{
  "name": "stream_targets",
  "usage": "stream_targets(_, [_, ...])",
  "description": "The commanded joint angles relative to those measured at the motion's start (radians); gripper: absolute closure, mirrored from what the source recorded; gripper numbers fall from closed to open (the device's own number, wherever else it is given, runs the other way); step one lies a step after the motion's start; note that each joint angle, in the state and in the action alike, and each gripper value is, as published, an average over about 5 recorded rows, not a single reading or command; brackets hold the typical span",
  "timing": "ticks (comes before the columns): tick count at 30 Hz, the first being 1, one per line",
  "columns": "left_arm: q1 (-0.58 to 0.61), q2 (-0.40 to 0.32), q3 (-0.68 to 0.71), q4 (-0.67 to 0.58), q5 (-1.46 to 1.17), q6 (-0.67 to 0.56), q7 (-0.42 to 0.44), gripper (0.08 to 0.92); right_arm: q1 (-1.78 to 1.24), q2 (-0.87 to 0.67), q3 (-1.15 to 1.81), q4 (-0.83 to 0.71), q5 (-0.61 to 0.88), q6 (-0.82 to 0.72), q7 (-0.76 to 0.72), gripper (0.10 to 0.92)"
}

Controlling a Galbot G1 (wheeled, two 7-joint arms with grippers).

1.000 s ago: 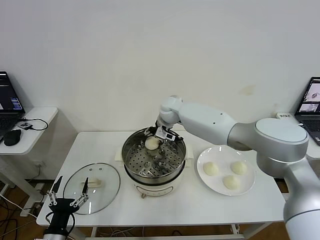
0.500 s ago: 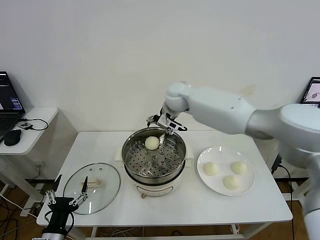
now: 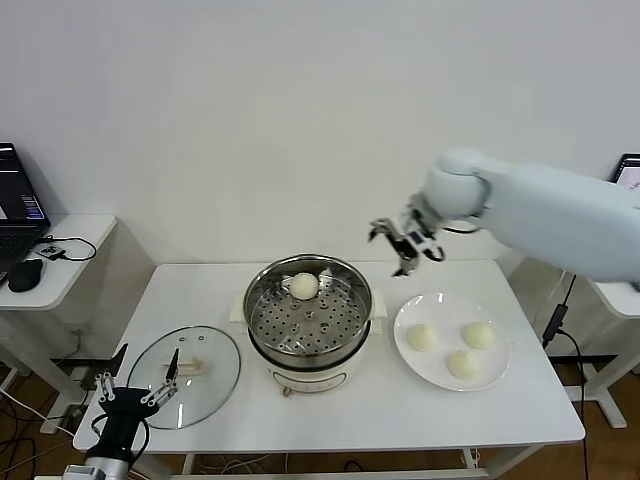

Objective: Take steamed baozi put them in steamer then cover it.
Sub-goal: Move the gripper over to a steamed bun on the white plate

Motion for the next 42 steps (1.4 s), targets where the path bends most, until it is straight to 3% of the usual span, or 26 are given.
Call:
stream_targets(1, [-0.005, 0.008, 0.003, 0.0, -0.003, 0.007, 0.001, 0.177, -0.132, -0.217, 0.065, 0.101, -0.028, -0.092, -0.013, 0.202])
stream_targets(9, [0.001, -0.001, -0.008, 0.0, -0.002, 0.012, 0.001, 0.177, -0.349, -0.191, 0.202, 0.004, -0.15, -0.07, -0.005, 0.202])
stream_targets(19, [0.016, -0.013, -0.024, -0.002, 0.001, 0.013, 0.001, 0.177, -0.554, -0.041, 0.344, -0.156, -0.248, -0.003, 0.004, 0.203])
stream_targets(42, [0.007, -0.023, -0.032, 0.023, 0.002, 0.01, 0.002, 0.177, -0.622, 0.154, 0.375, -0.35, -0.319, 0.034, 0.026, 0.202])
